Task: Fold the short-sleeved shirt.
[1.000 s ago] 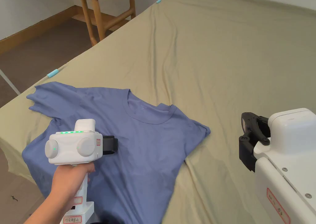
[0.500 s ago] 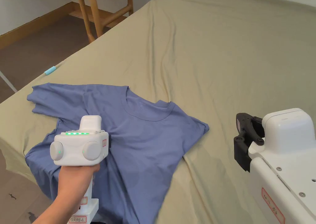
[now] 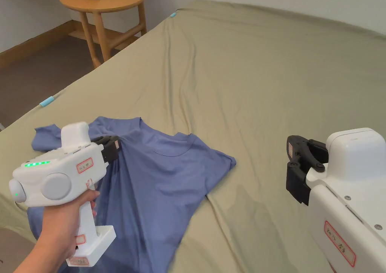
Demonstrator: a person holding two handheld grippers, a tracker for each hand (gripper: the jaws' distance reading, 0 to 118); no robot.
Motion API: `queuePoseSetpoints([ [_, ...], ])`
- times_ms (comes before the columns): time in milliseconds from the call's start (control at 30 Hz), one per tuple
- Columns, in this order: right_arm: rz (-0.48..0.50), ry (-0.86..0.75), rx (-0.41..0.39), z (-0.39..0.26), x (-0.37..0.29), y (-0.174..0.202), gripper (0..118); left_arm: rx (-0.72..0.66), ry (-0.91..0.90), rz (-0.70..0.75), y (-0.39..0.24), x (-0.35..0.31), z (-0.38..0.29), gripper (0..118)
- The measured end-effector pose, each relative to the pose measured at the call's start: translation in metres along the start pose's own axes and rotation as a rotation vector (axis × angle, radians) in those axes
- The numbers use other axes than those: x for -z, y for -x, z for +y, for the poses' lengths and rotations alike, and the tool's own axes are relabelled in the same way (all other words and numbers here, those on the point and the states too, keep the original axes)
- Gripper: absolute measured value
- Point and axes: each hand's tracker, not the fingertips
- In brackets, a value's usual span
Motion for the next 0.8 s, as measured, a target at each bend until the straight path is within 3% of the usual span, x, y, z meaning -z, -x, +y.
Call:
queuePoseSetpoints([
  [467,-0.175,-0.115,0.061,0.009,-0.08,-0.054,0,0.313,-0.308,-0.388,-0.206,-0.072,0.132,2],
  [633,-0.278,-0.134,0.068,0.004,-0.114,-0.081,0,0.435,-0.338,-0.522,-0.29,-0.083,0.158,2],
  [800,-0.386,-0.123,0.053,-0.007,-0.145,-0.106,0,0.469,-0.3,-0.621,-0.362,-0.071,0.147,2],
])
